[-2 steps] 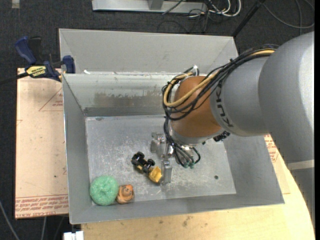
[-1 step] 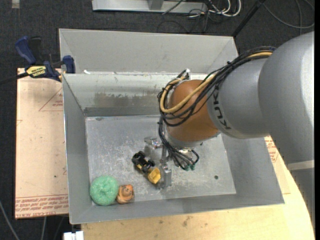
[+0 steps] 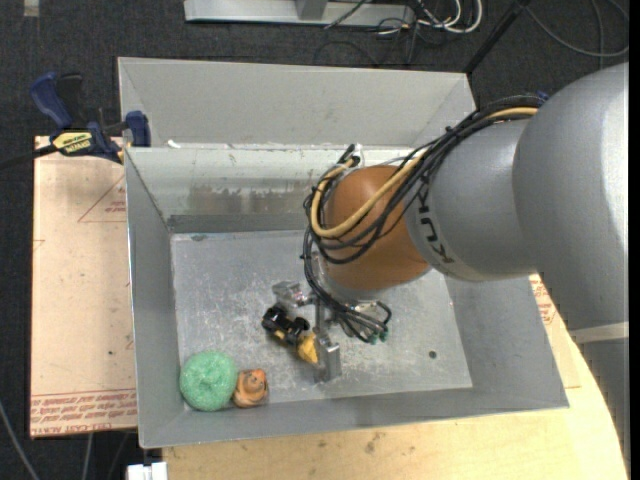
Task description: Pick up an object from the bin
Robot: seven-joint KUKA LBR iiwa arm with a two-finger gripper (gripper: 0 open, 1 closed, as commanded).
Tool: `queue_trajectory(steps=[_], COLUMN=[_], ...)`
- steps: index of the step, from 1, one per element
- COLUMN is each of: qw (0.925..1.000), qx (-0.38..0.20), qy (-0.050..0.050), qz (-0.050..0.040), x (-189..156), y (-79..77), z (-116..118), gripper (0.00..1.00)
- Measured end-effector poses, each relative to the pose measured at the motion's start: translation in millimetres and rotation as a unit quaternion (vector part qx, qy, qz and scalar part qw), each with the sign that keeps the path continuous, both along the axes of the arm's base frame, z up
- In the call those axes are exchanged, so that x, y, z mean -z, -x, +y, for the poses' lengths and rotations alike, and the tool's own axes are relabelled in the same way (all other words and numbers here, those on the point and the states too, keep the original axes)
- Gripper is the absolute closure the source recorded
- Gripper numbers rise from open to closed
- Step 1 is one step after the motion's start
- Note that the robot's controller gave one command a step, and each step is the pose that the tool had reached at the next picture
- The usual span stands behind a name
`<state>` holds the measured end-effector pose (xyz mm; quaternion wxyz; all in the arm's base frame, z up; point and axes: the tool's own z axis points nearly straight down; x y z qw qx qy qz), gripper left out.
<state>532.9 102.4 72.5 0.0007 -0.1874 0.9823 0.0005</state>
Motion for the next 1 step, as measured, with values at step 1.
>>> queue_trajectory(steps=[1], qw=[0.974], qx=[0.227], qy=[0.0], qz=[0.0008], x=[-0.8], y=[14.5], z=[19.3], gripper=[1.0])
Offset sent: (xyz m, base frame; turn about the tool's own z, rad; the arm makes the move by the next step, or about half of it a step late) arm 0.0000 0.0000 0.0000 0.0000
